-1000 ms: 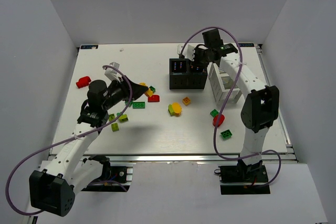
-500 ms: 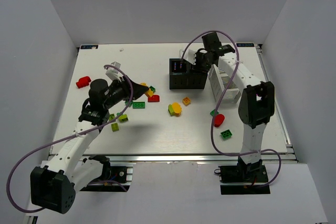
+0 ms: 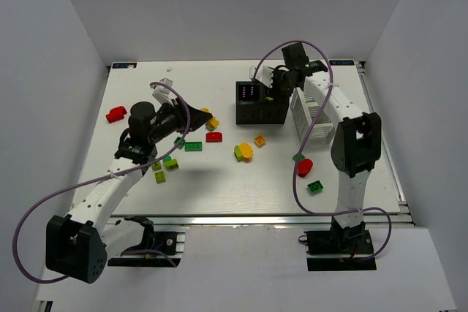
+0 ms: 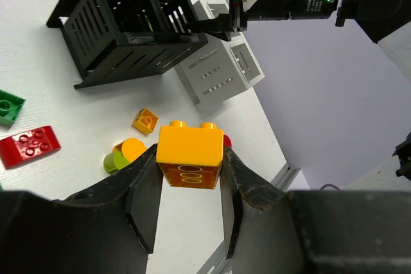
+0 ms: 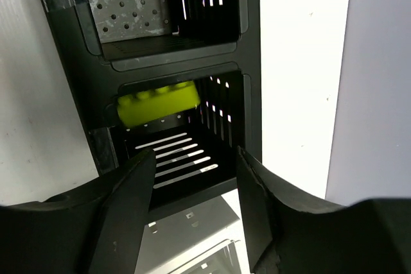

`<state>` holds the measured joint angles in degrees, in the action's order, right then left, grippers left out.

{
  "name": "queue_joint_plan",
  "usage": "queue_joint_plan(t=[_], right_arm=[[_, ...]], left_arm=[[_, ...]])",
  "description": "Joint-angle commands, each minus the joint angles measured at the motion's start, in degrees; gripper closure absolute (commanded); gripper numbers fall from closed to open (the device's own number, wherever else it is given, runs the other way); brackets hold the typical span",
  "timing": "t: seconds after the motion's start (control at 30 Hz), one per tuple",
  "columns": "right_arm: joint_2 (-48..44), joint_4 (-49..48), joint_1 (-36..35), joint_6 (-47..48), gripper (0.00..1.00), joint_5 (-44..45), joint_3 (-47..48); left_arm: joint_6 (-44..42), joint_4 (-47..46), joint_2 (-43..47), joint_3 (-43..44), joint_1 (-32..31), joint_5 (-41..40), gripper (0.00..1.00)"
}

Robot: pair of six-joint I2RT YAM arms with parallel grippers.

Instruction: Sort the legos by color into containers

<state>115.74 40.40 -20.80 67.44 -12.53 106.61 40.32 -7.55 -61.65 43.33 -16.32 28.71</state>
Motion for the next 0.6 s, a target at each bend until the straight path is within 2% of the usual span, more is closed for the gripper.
queue_joint_plan(t=[0.0,0.17,0.23,0.27,0.3,0.37,0.4,0.43,0.47,0.5,0.53,0.57], right_arm=[[-2.7,-0.6,1.2,-0.5,0.41,-2.5,2.4],[-6.3,-4.4,4.2,-11.2,0.44,-9.2,3.4],[-9.7,-9.3,6.7,-21.4,0.46,-15.3,1.9],[-11.1,-11.5,7.5,-25.0,0.46,-17.4,0.4],[-14.8,-16.5,9.3,-30.3,0.48,-23.5,-4.7],[-19.0,-22.4,10.4,-34.2,0.52,-28.6,-11.6],[-21.2,-25.3,10.9,-35.6,0.6,-32.6,-18.8],[-25.0,-28.2,11.0,-37.2,0.67,-34.3,-22.2],[-26.9,-33.3,11.0,-37.8,0.86,-35.4,-25.4],[-30.1,-36.0,11.0,-39.0,0.95,-37.3,-31.1],[-31.3,-37.7,11.0,-41.0,1.0,-38.3,-32.9],[-32.1,-38.5,11.0,-41.9,1.0,-38.9,-34.2]], left_arm=[[0.3,-2.6,-1.5,3.1,-1.6,0.6,0.83],[-0.8,-2.8,-5.9,7.0,-3.8,-0.3,0.83],[-1.4,-2.7,-8.7,8.8,-4.6,-0.5,0.83],[-2.1,-2.6,-9.7,9.7,-4.9,-0.8,0.83],[-2.5,-2.5,-11.7,11.6,-5.2,-1.0,0.83],[-3.0,-2.6,-14.0,13.5,-5.6,-1.3,0.83],[-3.7,-2.6,-15.2,15.6,-5.9,-1.5,0.83],[-3.9,-2.6,-16.4,16.7,-6.2,-1.7,0.83],[-4.3,-2.6,-18.7,17.8,-6.5,-2.2,0.83],[-4.5,-2.7,-20.0,18.9,-6.8,-2.5,0.83],[-4.5,-2.8,-21.0,20.9,-7.1,-2.9,0.83],[-4.7,-2.8,-23.4,22.0,-7.2,-3.1,0.83]])
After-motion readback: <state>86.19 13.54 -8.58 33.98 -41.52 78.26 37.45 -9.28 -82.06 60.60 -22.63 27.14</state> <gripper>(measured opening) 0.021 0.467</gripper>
